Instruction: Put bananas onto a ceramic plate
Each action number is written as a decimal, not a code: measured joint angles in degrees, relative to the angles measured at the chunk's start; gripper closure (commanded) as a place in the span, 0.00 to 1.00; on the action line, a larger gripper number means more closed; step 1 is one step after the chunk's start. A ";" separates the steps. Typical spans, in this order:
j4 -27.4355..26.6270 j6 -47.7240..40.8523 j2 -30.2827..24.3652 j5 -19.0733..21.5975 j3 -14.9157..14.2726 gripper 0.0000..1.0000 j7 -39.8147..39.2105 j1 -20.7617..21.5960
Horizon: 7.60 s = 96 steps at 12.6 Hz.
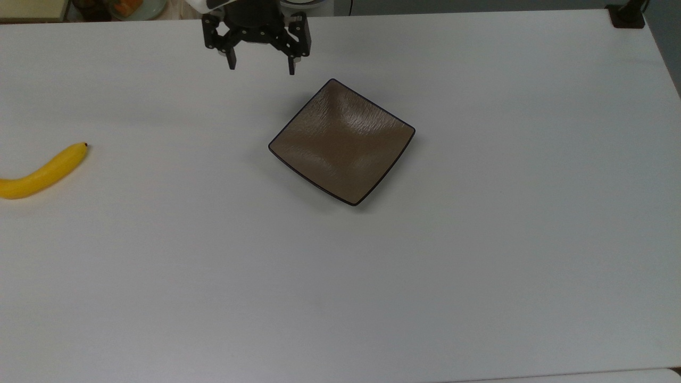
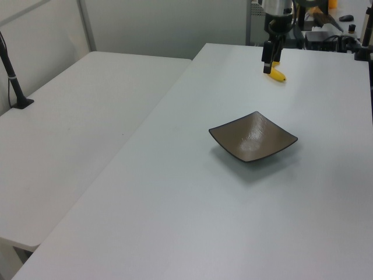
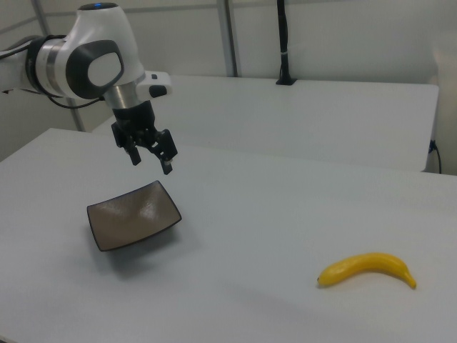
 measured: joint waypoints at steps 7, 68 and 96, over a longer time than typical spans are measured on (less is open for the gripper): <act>-1.26 9.75 0.03 0.00 -4.05 0.00 -0.01 -4.78; 7.09 2.34 14.85 -0.90 14.55 0.96 -0.81 -10.27; 2.58 -7.32 -0.23 -1.87 3.58 0.00 -4.22 -0.03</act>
